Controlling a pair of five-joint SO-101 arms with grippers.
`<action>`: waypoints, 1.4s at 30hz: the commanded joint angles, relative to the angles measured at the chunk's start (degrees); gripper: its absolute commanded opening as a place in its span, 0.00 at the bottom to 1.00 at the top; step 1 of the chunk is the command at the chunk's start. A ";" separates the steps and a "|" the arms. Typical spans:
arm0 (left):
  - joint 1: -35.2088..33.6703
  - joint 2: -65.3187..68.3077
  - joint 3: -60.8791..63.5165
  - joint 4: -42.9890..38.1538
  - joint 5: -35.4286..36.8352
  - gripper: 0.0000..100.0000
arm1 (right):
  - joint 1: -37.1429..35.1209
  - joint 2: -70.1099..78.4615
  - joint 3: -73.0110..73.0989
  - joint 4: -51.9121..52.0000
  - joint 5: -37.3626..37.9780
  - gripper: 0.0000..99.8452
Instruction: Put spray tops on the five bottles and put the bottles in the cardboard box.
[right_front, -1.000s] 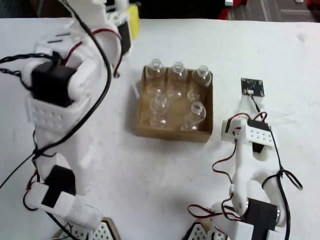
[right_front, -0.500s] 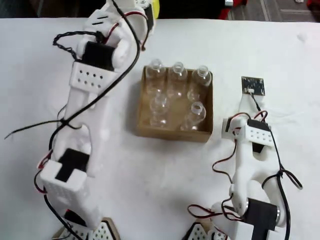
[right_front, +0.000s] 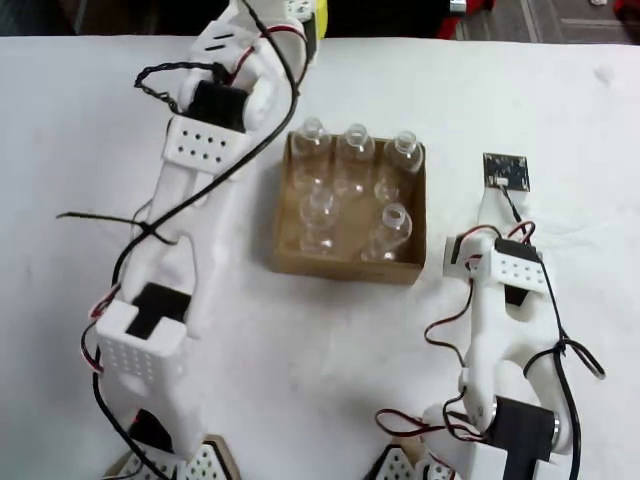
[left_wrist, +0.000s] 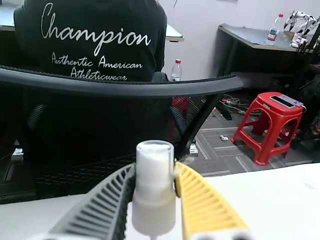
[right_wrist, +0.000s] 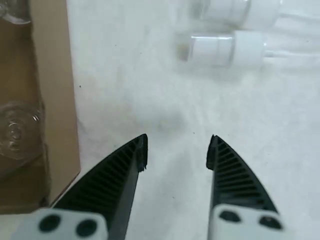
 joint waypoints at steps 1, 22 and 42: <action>0.75 0.31 -1.05 -1.85 -0.88 0.02 | -0.04 -0.31 -0.09 -0.92 0.70 0.17; 2.59 -22.81 2.46 25.85 3.25 0.02 | -0.22 -0.22 0.70 -1.01 0.70 0.17; 3.56 -45.05 53.80 -28.40 -3.78 0.02 | -0.31 -0.22 1.05 -2.15 0.70 0.17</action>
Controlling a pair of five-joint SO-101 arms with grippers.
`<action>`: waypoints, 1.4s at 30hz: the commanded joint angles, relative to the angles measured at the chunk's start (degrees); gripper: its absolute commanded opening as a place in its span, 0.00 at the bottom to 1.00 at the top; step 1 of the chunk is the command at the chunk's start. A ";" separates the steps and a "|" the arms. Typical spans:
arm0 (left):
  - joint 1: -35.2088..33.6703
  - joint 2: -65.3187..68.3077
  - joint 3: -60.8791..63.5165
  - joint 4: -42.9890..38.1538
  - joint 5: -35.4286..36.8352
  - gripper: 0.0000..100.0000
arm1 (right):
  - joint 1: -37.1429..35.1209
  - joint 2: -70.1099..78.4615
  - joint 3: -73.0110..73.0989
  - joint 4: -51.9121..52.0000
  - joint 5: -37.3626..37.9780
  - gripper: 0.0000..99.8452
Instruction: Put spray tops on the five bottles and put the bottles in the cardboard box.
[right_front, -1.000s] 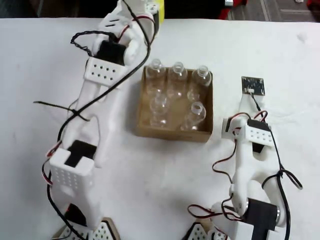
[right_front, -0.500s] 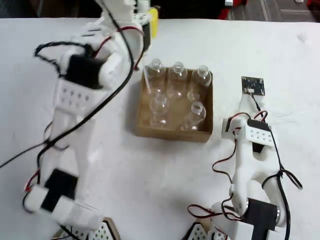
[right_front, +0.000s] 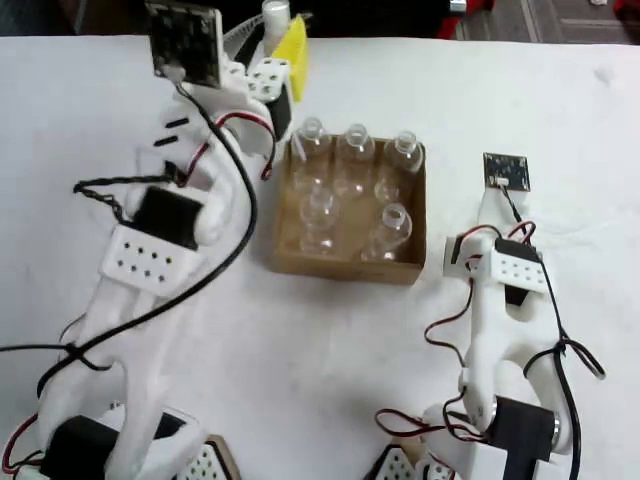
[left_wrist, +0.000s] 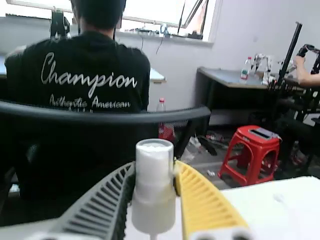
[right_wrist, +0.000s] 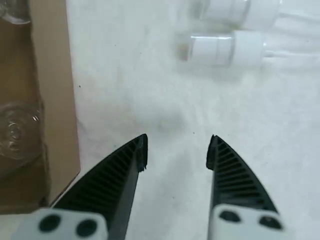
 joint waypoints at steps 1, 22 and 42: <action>0.92 3.47 -1.32 -8.79 -1.49 0.02 | -0.31 -0.22 1.05 -2.42 0.70 0.17; -0.13 22.11 -10.73 -17.67 -4.48 0.02 | -0.31 -0.22 0.97 -2.59 0.70 0.17; -0.66 22.99 -8.26 -20.31 -6.95 0.02 | -0.04 -0.22 0.97 -2.59 0.70 0.17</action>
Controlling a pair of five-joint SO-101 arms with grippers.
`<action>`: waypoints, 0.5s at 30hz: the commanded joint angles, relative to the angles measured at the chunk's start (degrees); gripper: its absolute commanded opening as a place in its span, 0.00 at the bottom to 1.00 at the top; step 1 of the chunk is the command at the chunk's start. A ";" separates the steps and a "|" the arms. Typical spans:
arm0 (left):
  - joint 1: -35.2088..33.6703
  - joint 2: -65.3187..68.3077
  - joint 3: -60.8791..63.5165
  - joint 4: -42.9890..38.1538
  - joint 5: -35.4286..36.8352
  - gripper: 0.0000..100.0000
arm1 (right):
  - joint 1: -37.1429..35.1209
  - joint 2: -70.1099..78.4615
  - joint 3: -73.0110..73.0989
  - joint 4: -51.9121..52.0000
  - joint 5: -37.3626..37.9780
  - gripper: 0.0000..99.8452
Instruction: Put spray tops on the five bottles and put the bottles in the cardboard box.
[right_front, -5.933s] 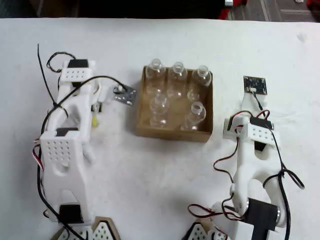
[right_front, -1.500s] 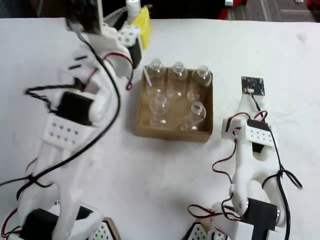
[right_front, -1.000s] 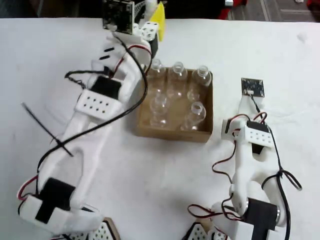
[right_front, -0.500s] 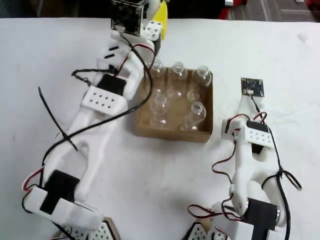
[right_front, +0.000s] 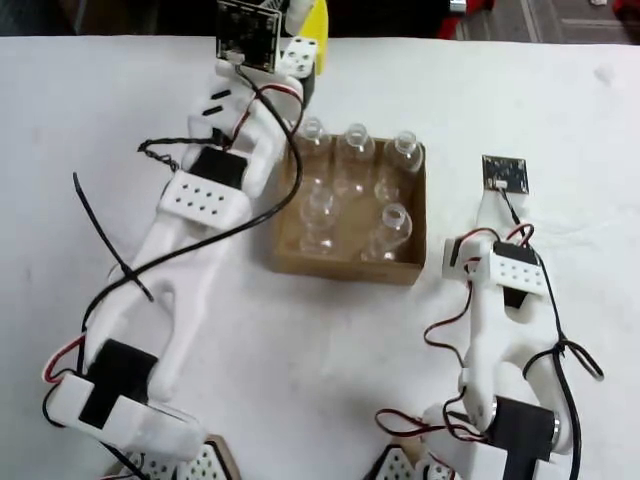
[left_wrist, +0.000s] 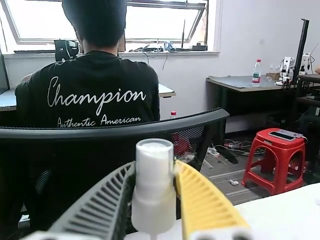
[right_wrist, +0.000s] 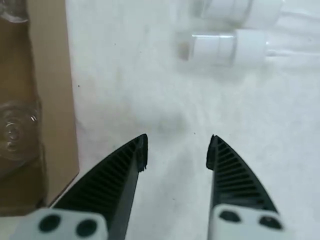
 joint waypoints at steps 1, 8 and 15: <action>0.31 -0.48 -0.70 -1.41 -0.18 0.02 | -0.13 -0.22 -0.35 -0.84 0.70 0.17; 0.48 -0.48 1.14 -1.49 -0.18 0.02 | -0.13 -0.22 -0.35 -0.84 0.70 0.17; 0.57 -0.40 1.85 -1.49 -0.18 0.02 | -0.13 -0.22 -0.35 -0.84 0.70 0.17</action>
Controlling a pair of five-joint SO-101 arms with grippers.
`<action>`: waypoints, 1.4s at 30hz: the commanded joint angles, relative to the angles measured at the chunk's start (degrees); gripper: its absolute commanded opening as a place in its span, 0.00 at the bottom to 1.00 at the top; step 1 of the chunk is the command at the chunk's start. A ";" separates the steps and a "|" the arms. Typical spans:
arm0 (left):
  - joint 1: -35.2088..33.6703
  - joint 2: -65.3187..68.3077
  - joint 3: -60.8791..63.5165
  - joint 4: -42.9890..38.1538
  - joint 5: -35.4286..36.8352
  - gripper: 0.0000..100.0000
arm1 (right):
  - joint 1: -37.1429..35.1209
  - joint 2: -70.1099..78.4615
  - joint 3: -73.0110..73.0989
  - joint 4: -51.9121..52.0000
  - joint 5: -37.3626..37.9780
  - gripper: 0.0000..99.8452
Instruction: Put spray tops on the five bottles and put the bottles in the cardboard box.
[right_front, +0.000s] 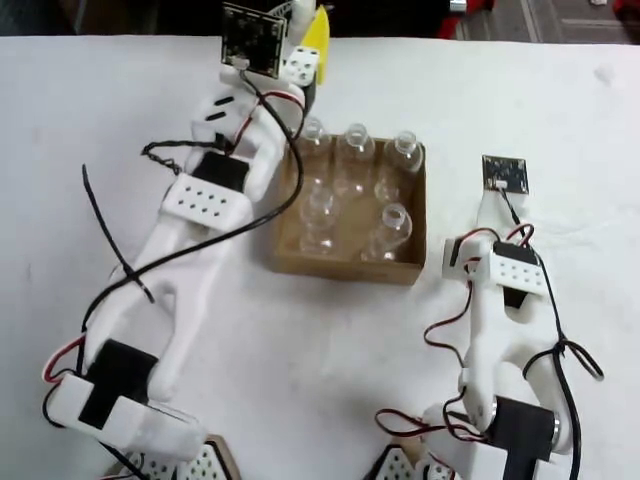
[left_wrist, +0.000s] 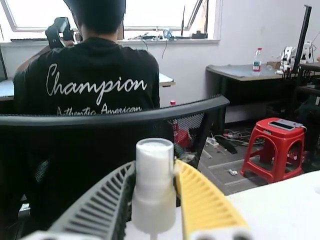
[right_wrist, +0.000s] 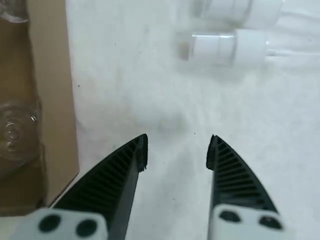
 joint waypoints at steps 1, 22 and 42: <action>0.48 -0.48 -0.53 -1.49 -0.18 0.02 | -0.13 -0.22 -0.35 -0.84 0.70 0.17; 2.24 7.16 4.22 -8.70 -0.18 0.02 | -0.31 -0.22 -0.53 -0.84 0.79 0.17; 2.33 4.53 11.52 -8.70 6.24 0.02 | -0.13 -0.22 -0.53 -0.84 0.79 0.18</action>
